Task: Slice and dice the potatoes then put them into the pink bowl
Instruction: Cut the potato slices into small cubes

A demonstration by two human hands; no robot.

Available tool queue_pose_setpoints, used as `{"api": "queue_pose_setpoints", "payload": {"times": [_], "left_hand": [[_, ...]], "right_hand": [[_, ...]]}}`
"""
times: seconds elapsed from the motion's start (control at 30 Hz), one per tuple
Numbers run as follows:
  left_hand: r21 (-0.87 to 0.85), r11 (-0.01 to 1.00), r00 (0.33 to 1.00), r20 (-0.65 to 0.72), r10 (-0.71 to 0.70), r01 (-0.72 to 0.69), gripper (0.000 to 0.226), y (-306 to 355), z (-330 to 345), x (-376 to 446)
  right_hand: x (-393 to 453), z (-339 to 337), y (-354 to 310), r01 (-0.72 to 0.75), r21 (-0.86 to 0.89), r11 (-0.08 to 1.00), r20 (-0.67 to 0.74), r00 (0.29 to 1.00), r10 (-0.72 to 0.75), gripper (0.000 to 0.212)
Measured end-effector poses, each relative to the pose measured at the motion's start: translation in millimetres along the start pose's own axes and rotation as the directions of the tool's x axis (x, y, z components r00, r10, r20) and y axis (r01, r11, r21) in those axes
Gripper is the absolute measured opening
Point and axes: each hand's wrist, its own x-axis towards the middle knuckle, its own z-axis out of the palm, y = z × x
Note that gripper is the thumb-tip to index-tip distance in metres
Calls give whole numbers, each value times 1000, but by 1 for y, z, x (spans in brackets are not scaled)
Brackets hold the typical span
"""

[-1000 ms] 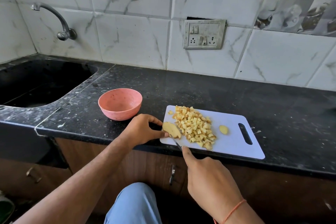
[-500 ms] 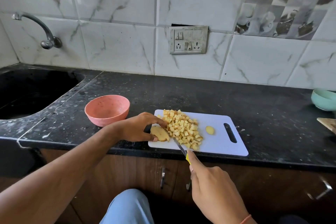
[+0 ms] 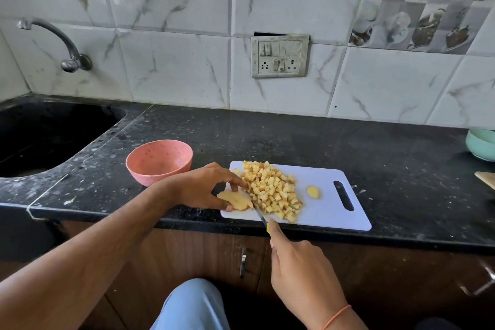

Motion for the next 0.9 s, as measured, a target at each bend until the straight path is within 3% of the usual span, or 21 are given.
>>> {"api": "queue_pose_setpoints", "payload": {"times": [0.1,0.2,0.37,0.5,0.63,0.9], "left_hand": [[19,999,999,-14,-31,31,59,1,-1,-7],[-39,997,986,-149,-75,70,51,1,13,-19],[-241,965,874,-440,-205,105,59,-1,57,-34],[-237,969,821,-537,-194,74,67,3,69,-34],[-261,961,790,-569,-227,88,66,11,74,-27],[-280,957,840,-498,-215,79,59,1,63,-41]], "right_hand": [[5,5,-3,9,-20,1000,0,1000,-9,59],[11,7,-8,25,-42,999,-8,1000,-26,59],[23,10,-12,37,-69,997,-29,999,-39,59],[30,14,-10,59,-52,997,-34,998,-61,57],[35,15,-4,69,-2,998,-62,996,-69,54],[33,13,-7,35,13,999,-88,996,-33,56]]}}
